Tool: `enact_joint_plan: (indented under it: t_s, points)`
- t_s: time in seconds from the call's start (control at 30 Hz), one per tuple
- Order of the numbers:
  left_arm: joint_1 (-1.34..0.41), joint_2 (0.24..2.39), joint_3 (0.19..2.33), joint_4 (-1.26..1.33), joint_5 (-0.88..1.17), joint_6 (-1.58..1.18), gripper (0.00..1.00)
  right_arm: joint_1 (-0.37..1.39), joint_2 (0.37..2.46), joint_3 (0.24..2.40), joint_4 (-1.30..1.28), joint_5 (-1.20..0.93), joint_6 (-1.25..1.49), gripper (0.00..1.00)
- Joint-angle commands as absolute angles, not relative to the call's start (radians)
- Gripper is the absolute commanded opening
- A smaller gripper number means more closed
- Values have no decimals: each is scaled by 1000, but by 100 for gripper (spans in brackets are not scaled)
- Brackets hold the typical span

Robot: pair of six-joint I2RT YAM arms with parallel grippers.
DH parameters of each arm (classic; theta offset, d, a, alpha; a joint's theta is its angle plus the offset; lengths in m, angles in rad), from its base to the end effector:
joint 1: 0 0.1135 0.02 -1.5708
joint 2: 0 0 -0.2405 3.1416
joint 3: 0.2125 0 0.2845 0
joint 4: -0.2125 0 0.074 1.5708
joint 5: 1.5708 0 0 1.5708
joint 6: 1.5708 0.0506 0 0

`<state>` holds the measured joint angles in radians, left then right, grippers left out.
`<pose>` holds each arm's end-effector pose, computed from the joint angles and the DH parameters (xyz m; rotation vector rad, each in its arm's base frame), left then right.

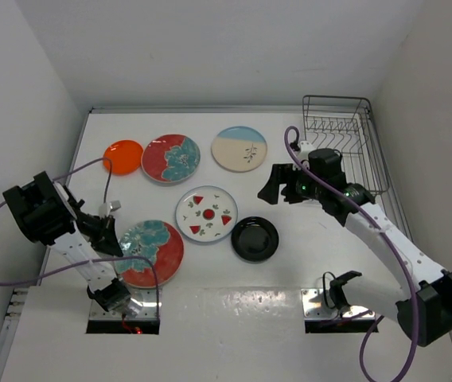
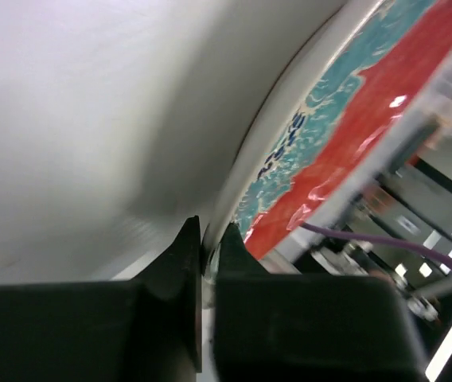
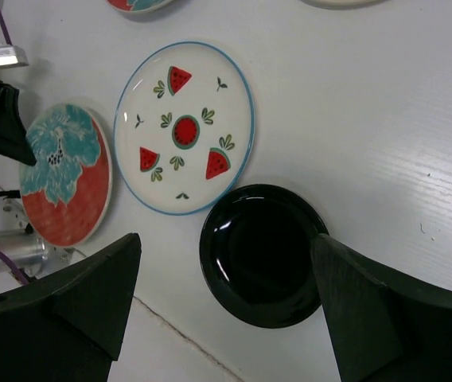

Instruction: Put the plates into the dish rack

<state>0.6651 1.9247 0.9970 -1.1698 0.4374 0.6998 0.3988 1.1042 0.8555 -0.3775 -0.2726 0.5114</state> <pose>0.2162 0.1423 0.0489 0.1210 -2.8468 0.9742 0.2671 0.1273 0.2461 -0.0312 2.2889 0.7941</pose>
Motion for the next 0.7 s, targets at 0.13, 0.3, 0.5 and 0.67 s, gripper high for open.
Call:
enact_joint_plan:
  t_s: [0.13,0.3,0.5,0.67]
  points:
    - [719,1895,1138,-1116,504,813,0,434,1057,899,-387,-239,476,87]
    - [655,1752,1321,-1304,620,891,0,472,1089,862,-289,-342,479,78]
    - [447,1516,1330,-1304,632,934,0,606,1276,988,-207,-379,436,79]
    - [316,1370,1377,-1304,678,977,0,675,1524,1188,-118,-426,416,80]
